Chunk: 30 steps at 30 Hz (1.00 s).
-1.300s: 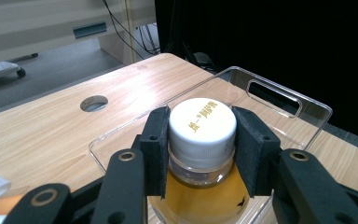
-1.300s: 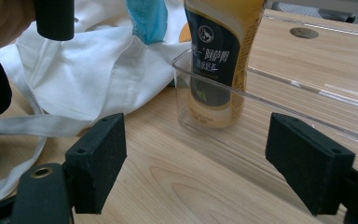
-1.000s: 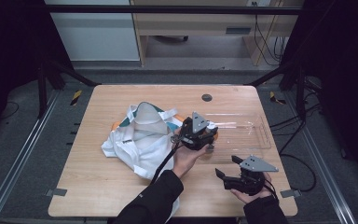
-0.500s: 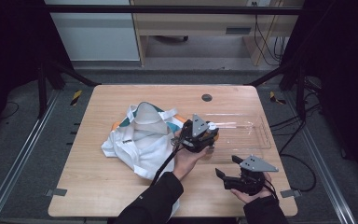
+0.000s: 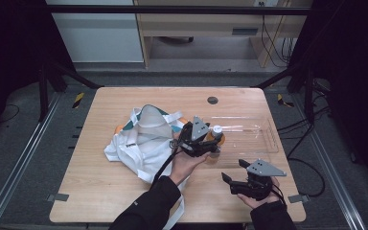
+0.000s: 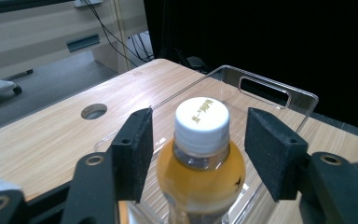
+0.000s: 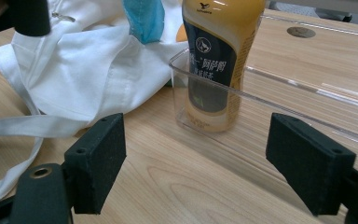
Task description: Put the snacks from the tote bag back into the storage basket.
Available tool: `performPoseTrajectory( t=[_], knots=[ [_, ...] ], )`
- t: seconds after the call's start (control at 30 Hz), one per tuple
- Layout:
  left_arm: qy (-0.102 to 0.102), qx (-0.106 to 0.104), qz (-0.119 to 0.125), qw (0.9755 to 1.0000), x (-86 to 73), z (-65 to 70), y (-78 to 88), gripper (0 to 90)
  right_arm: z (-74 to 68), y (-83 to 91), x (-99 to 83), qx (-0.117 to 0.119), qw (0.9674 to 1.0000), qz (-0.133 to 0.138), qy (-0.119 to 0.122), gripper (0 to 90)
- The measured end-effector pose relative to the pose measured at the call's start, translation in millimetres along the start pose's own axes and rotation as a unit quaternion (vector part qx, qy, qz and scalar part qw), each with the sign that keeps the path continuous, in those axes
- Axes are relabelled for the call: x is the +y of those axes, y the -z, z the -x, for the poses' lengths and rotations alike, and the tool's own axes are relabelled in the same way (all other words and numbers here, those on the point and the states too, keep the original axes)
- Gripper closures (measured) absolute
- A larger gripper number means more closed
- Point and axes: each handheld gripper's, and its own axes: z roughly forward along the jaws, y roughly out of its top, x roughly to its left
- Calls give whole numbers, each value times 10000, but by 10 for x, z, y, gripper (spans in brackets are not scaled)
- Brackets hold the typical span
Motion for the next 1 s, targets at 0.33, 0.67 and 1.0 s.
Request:
performPoseTrajectory(
  t=[0.33, 0.67, 1.0],
  knots=[
    [-105, -170, -202, 9996, -14, -87, 292, 341, 1, 1, 1, -46, 10000, 10, 4, 198],
    [-199, -132, -296, 9993, -185, -193, 595, 319, 6, -1, 0, -74, 10000, 9, -2, 196],
    [-167, 110, -519, 9985, -423, -364, 910, 288, 10, 1, -2, -116, 9999, 7, -16, 191]
  ],
)
